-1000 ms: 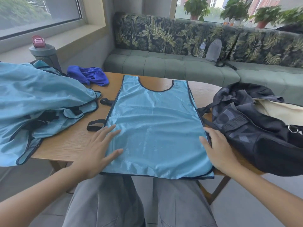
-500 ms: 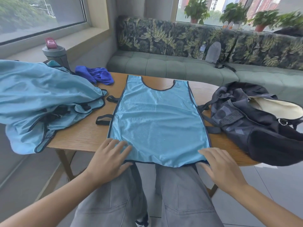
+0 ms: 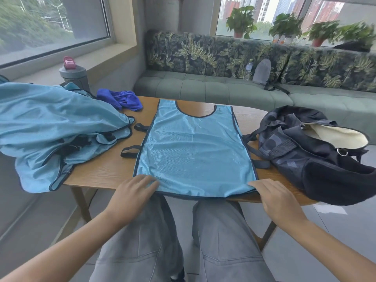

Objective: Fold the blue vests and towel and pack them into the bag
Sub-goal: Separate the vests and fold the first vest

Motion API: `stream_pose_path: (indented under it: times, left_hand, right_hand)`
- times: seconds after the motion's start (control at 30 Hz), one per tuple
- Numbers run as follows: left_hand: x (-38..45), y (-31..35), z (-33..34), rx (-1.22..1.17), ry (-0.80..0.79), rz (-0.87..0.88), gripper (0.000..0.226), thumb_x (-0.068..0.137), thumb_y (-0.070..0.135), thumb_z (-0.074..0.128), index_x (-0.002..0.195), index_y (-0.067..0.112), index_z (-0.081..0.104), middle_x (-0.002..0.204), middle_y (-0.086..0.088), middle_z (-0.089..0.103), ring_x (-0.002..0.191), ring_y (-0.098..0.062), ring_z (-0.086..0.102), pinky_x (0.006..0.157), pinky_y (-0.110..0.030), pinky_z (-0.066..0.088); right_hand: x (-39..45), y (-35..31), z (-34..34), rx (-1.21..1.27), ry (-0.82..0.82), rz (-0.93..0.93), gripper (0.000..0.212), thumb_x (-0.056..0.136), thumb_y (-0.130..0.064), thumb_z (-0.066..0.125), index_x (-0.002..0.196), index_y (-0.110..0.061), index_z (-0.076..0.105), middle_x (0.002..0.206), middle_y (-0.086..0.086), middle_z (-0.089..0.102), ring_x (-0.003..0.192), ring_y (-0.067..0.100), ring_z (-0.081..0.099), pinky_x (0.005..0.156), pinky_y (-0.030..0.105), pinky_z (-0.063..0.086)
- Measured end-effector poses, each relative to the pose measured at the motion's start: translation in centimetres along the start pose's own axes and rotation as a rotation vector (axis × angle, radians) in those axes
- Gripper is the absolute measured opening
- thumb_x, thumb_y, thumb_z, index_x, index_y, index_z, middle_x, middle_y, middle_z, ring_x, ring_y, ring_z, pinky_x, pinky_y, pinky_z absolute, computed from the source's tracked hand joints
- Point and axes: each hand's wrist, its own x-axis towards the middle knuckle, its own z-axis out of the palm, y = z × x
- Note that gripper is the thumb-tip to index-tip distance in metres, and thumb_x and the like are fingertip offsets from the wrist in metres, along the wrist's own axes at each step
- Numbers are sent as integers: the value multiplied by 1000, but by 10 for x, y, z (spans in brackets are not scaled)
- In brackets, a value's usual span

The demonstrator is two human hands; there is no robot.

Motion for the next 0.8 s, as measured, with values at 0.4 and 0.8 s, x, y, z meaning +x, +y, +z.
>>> stream_pose_path:
  times: [0.4, 0.8]
  left_hand:
    - [18, -15, -25, -544, 177, -825, 15, 94, 8, 62, 98, 22, 66, 79, 1, 68, 76, -23, 63, 68, -40, 46]
    - [54, -41, -34, -1173, 159, -1021, 22, 103, -4, 48, 99, 11, 64, 108, -8, 73, 85, -18, 77, 87, -40, 61]
  right_hand:
    - [45, -28, -18, 770, 127, 819, 3, 99, -20, 64, 97, -22, 64, 96, -8, 72, 64, 9, 73, 68, 32, 59]
    - [62, 5, -28, 412, -149, 518, 40, 89, 9, 63, 103, -27, 71, 105, -9, 72, 100, 8, 67, 96, 36, 57]
